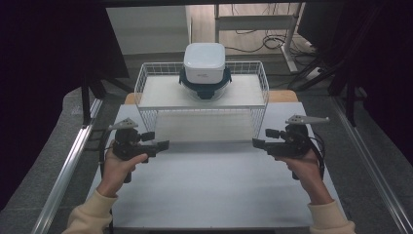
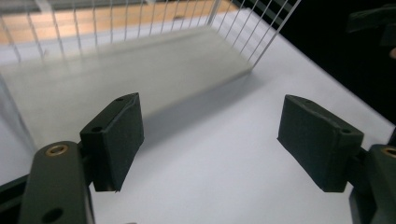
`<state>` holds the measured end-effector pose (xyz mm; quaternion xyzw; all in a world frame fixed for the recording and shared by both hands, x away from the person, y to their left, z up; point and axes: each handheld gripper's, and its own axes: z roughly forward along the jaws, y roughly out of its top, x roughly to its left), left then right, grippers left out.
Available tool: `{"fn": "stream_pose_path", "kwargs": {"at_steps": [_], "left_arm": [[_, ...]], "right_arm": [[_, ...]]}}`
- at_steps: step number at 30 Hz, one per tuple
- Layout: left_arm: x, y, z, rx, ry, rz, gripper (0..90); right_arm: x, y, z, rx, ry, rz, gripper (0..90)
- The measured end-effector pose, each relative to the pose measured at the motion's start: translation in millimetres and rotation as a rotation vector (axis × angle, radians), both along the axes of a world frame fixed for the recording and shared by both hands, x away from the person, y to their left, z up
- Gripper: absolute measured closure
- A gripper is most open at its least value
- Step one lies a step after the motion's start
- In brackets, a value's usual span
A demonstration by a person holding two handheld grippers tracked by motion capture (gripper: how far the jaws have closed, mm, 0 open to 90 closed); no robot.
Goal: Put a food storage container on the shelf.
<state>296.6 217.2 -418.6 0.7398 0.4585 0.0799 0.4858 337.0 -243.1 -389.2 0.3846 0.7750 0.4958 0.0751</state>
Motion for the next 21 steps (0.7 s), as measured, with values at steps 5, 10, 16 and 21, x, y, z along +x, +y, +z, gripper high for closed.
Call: {"fn": "stream_pose_path", "kwargs": {"at_steps": [5,10,16,21], "left_arm": [[-5.4,3.3,-22.2,0.022,0.031,0.001,19.9],[-4.6,3.8,-40.5,0.030,0.071,0.005,19.5],[-3.9,1.5,-53.0,0.055,0.104,0.011,19.1],[-4.8,-0.9,-52.9,0.066,0.102,0.010,18.7]], "right_arm": [[-6.7,-4.5,-26.7,-0.038,0.032,-0.016,22.7],[-7.2,-10.7,-49.5,-0.072,0.066,-0.035,22.1],[-8.2,-11.4,-63.2,-0.108,0.088,-0.042,22.1],[-9.8,-7.0,-63.4,-0.138,0.064,-0.036,22.1]]}}
